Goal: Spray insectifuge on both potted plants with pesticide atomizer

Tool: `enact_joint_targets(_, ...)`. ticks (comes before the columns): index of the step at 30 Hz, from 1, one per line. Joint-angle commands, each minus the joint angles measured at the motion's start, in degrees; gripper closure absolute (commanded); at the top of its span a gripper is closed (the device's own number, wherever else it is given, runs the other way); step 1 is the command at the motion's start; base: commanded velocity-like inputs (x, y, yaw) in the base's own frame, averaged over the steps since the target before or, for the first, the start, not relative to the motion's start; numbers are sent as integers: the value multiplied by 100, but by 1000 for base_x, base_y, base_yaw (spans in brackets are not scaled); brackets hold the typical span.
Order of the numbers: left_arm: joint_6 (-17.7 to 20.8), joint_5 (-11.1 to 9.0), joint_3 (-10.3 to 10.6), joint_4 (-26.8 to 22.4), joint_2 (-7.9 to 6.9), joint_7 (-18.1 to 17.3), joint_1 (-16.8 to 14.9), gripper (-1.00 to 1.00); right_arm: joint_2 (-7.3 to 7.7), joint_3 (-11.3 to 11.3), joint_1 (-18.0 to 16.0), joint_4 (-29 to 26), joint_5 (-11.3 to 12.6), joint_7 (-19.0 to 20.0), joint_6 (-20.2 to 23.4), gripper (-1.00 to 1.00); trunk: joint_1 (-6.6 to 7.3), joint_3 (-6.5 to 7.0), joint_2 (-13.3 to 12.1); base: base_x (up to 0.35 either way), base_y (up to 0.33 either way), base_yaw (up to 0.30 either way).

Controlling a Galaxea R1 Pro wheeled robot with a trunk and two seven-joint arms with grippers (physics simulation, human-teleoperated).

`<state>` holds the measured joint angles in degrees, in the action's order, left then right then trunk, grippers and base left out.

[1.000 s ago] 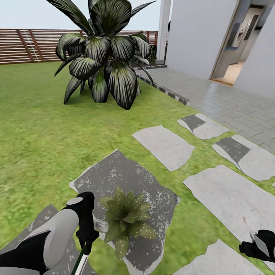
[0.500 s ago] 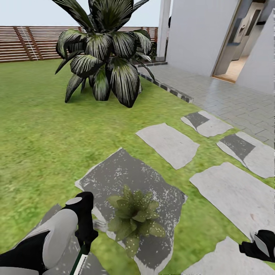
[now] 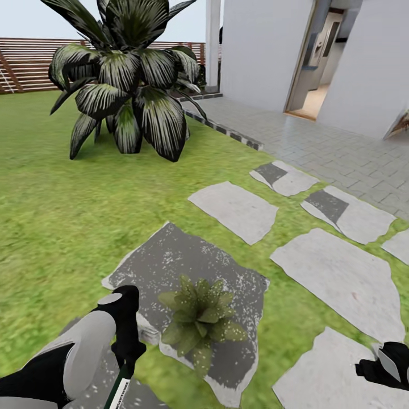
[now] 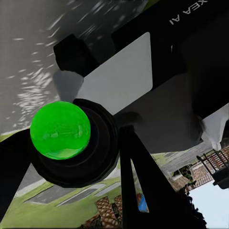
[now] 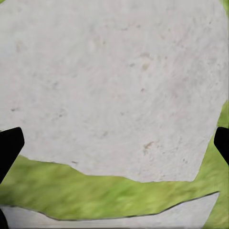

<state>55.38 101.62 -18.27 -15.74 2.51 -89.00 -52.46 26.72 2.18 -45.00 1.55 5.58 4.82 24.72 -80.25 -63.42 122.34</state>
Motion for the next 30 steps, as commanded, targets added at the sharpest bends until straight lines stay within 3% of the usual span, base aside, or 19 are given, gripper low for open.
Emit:
enact_joint_targets(1, 60, 60, -37, -8, 3, -47, -1, 100, 0, 28, -9, 12, 57, 10, 5, -100, 1, -4, 2, -4, 13, -279)
enact_joint_targets(13, 60, 60, -37, -15, 3, -47, -1, 100, 2, 28, -9, 12, 57, 10, 6, -100, 1, -4, 2, 0, 30, -272)
enact_joint_targets(21, 61, 60, -37, -17, 3, -47, -1, 100, 0, 28, -9, 12, 57, 10, 4, -100, 1, -4, 2, 0, 289, -51)
enact_joint_targets(30, 60, 60, -37, -16, 3, -47, -1, 100, 3, 28, -9, 12, 57, 10, 5, -100, 1, -4, 2, 0, 315, -260)
